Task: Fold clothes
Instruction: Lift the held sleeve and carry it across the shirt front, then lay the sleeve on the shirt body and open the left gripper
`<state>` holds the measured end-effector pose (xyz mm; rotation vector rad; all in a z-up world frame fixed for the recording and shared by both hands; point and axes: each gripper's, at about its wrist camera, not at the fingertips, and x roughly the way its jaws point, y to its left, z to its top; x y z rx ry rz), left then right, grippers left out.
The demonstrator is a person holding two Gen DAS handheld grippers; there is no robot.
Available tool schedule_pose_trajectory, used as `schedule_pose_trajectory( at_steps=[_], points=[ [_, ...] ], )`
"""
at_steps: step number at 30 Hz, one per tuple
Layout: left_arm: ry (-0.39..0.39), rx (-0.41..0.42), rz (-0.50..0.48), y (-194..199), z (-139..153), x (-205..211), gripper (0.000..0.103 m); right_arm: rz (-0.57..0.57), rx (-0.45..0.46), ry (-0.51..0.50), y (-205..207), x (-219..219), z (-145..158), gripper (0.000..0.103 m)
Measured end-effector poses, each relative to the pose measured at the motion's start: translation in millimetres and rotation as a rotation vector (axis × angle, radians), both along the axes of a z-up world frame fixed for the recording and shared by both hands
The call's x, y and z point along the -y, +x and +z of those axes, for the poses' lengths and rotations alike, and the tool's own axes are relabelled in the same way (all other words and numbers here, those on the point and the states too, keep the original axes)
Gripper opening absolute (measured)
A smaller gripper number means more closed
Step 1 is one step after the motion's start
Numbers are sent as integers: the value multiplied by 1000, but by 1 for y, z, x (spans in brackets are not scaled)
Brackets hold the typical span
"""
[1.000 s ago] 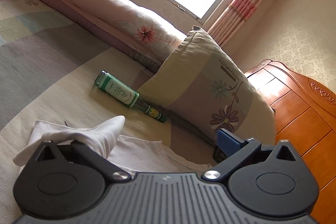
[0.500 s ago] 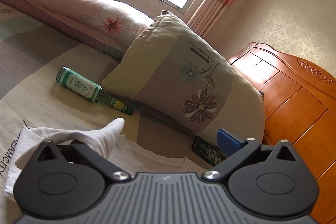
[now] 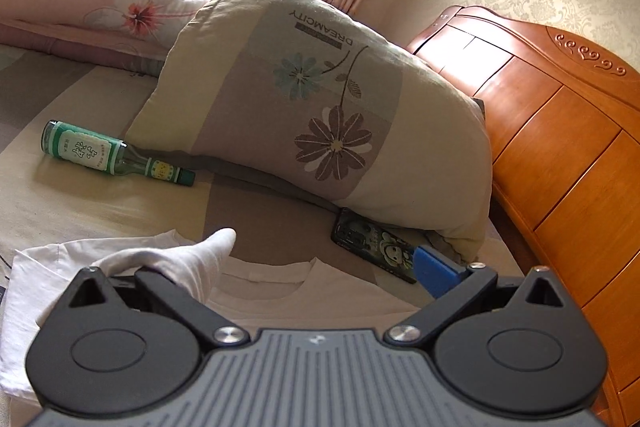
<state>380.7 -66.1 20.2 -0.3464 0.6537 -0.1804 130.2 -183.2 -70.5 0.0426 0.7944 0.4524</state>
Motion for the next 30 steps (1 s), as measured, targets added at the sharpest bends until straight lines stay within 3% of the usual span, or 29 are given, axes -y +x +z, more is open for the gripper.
schedule_pose_trajectory(
  at_steps=[7, 15, 30],
  points=[
    [100, -37, -21, 18, -6, 24, 102, -13, 12, 28, -3, 10, 4, 103],
    [95, -10, -27, 27, -12, 40, 102, -29, 17, 41, -4, 17, 5, 103],
    [144, -159, -194, 24, -80, 73, 102, -52, 16, 35, -2, 22, 4, 103]
  ],
)
